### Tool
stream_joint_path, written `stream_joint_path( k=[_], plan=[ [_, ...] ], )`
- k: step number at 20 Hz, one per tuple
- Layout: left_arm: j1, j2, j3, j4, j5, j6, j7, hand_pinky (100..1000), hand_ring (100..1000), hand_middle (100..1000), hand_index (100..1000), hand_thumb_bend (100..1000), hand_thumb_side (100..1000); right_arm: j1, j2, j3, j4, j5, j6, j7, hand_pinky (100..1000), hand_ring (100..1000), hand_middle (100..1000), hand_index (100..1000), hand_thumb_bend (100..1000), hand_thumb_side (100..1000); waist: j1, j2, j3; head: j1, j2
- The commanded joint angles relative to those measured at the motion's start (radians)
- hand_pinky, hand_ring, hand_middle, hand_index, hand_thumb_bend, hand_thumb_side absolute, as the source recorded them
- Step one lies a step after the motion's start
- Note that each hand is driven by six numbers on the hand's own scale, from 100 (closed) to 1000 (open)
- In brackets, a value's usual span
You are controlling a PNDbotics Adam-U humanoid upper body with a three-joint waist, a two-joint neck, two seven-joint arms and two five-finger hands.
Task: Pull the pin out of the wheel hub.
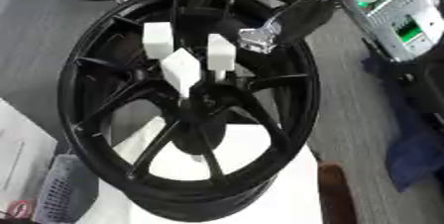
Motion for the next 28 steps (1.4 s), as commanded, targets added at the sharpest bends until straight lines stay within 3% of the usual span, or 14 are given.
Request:
stream_joint_path(
  k=[1,5,6,7,14,15,16,21,28],
  plan=[
    [0.002,0.019,0.013,-0.007,-0.003,0.002,-0.002,616,662,578,749,100,840,-0.018,-0.004,-0.01,0.021,0.056,-0.217,0.182,871,824,798,865,100,682,0.0,-0.023,-0.002,-0.003,0.006],
    [0.004,0.02,0.014,-0.005,-0.005,0.001,-0.002,617,662,578,749,100,839,-0.021,-0.001,-0.002,0.039,0.114,-0.252,0.182,873,839,802,878,100,739,-0.002,-0.025,-0.003,-0.006,0.006],
    [0.004,0.02,0.014,-0.005,-0.007,0.002,-0.003,617,661,578,748,100,839,-0.022,0.0,-0.001,0.041,0.127,-0.26,0.182,872,841,807,891,100,676,-0.003,-0.025,-0.003,-0.006,0.006],
    [0.004,0.02,0.014,-0.004,-0.009,0.002,-0.003,617,661,578,748,100,839,-0.024,0.0,-0.001,0.042,0.138,-0.266,0.182,872,841,808,891,100,668,-0.003,-0.025,-0.003,-0.007,0.006],
    [0.006,0.018,0.014,-0.003,-0.011,0.002,-0.003,617,661,578,748,100,840,-0.027,0.003,-0.005,0.05,0.165,-0.283,0.182,872,842,808,892,100,680,-0.005,-0.025,-0.003,-0.007,0.006],
    [0.006,0.019,0.014,-0.002,-0.011,0.002,-0.002,617,661,577,747,100,842,-0.027,0.001,-0.002,0.051,0.167,-0.284,0.182,890,854,811,898,100,635,-0.006,-0.024,-0.003,-0.008,0.006],
    [0.006,0.018,0.014,-0.001,-0.011,0.003,-0.003,618,661,577,746,100,845,-0.025,0.001,0.006,0.055,0.173,-0.283,0.182,897,862,804,896,100,505,-0.008,-0.022,-0.002,-0.009,0.006],
    [0.008,0.017,0.013,0.002,-0.009,0.004,-0.005,618,660,577,746,100,846,-0.021,0.002,0.024,0.073,0.145,-0.243,0.182,922,874,807,910,100,300,-0.01,-0.021,0.002,-0.012,0.004],
    [0.011,0.016,0.013,0.005,-0.007,0.002,-0.007,619,660,576,746,100,850,-0.021,-0.002,0.027,0.063,0.159,-0.203,0.182,936,888,820,919,100,364,-0.014,-0.022,-0.002,-0.012,0.006]
  ],
)
